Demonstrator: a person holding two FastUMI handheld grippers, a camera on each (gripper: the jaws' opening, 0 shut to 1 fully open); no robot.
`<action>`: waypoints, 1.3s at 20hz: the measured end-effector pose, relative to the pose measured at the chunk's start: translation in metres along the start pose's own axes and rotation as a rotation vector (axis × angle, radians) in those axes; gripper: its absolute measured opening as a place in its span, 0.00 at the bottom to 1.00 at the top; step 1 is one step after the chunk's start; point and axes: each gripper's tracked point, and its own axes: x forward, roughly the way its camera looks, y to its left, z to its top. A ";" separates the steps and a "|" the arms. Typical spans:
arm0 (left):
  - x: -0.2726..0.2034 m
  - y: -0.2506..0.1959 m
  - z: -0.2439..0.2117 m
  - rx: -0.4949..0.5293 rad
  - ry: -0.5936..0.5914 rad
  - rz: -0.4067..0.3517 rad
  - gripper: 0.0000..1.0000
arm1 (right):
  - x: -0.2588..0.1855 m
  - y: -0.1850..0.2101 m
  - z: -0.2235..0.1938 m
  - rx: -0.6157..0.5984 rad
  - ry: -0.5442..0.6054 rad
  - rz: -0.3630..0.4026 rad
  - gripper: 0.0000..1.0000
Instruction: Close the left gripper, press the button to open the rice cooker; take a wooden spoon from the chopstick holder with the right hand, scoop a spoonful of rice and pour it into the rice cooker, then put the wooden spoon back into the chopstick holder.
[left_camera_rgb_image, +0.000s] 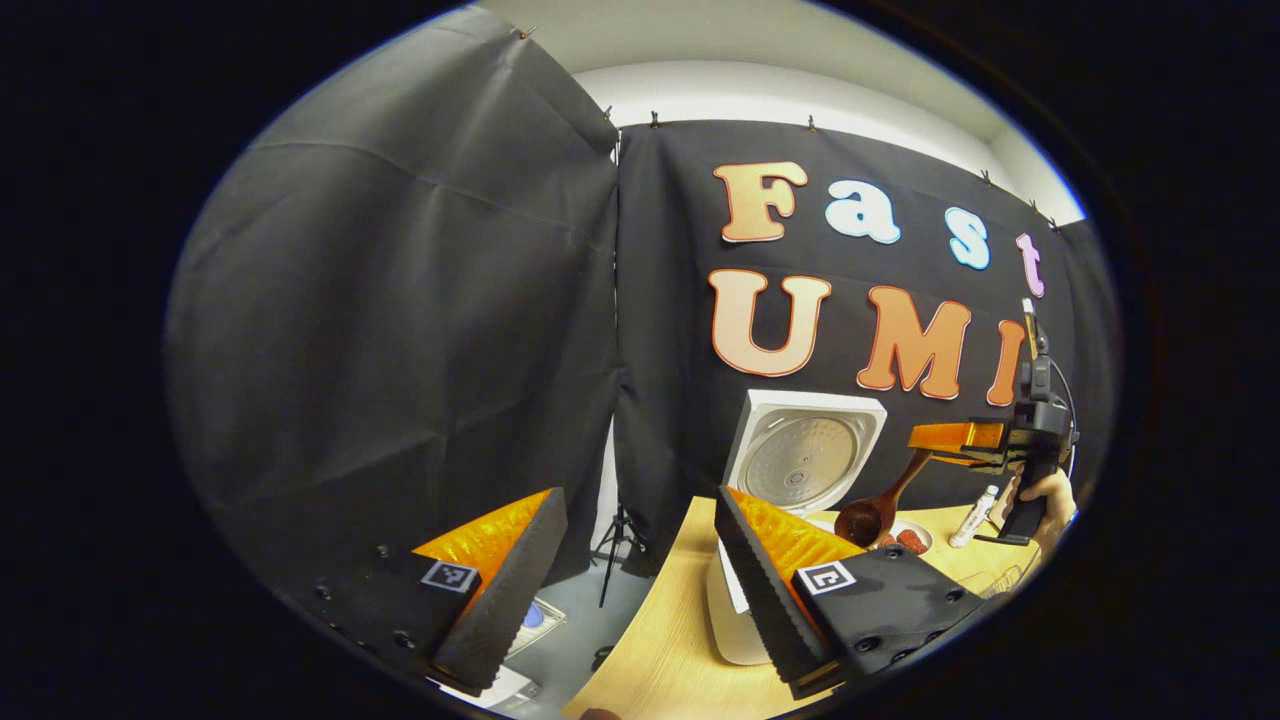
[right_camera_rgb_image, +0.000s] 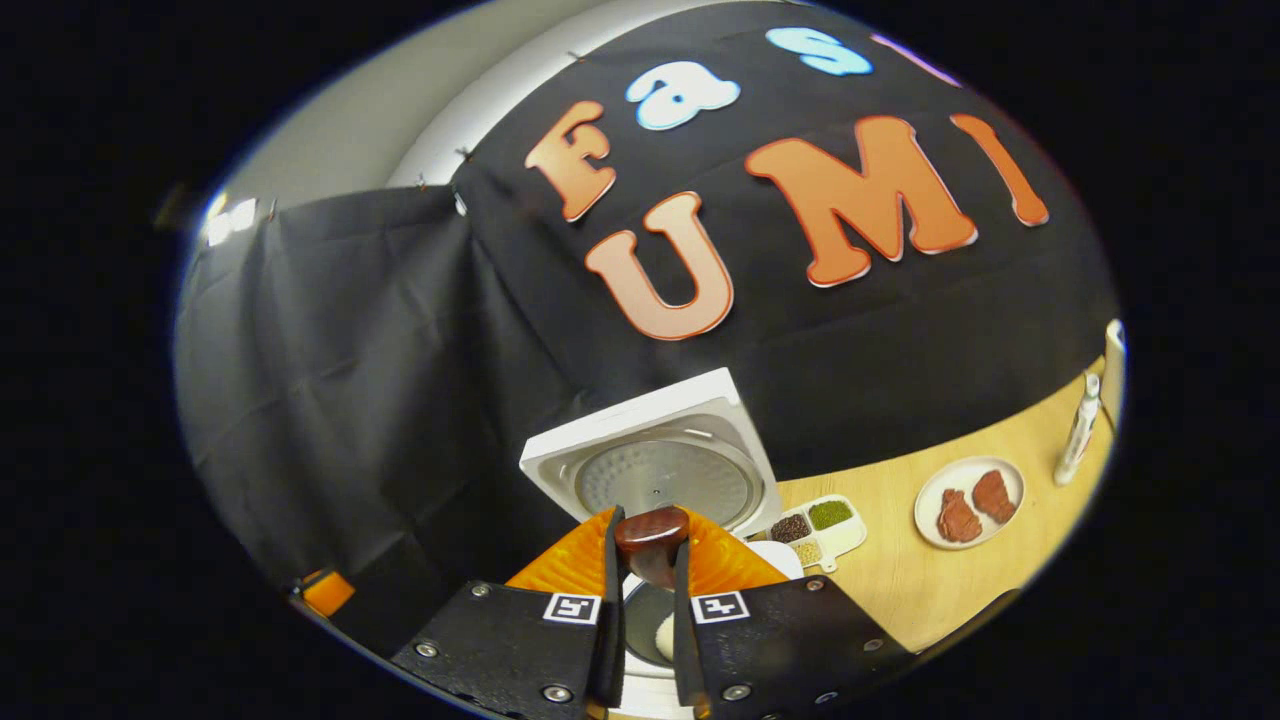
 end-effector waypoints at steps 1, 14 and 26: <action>0.000 -0.002 0.002 0.001 -0.003 -0.003 1.00 | -0.007 -0.009 0.007 0.058 -0.015 0.005 0.19; -0.004 -0.080 0.020 -0.016 -0.032 -0.142 1.00 | -0.192 -0.200 0.120 0.376 -0.339 -0.178 0.19; -0.005 -0.146 0.032 -0.003 -0.045 -0.231 1.00 | -0.369 -0.353 0.083 0.412 -0.418 -0.501 0.19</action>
